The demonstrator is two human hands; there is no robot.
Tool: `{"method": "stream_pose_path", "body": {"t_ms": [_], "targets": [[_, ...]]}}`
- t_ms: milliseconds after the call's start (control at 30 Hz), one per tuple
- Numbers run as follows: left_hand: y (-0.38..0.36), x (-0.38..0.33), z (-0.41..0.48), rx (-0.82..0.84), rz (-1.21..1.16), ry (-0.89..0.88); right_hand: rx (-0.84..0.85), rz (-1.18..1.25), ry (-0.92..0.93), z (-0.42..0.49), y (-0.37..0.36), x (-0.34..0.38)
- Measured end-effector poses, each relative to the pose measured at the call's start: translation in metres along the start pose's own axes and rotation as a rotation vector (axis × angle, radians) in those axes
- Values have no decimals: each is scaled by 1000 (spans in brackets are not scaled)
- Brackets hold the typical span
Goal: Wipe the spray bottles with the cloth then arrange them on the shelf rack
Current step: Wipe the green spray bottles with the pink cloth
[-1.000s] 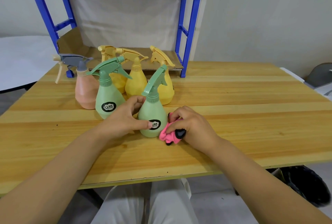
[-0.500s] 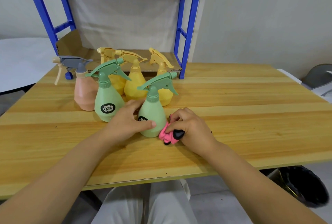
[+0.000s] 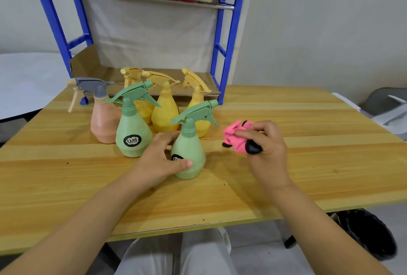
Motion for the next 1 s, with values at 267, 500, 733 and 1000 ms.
{"method": "stream_pose_path", "body": {"t_ms": [267,500,733,1000], "targets": [[-5,2,-1,-53,-55,-100,-137,-84,211,30,-14,55],[-4,3,2,-67,-17,-126,-75,-235,319,27,-47,70],[-4,1,0,-64,-13,-150,-49,-292,423,32,-44,66],[6,1,-3,81,84,-104,-273,-177,220,40,-19,37]]}}
Point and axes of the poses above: each hand's wrist, its own z-axis towards the middle knuckle, its own y-axis out of the back of the hand, x = y × z, the point moved 1 cm from there along z, towards the middle knuckle, and after that the axes turned 7 degrees about x, right-handed, at the moved point
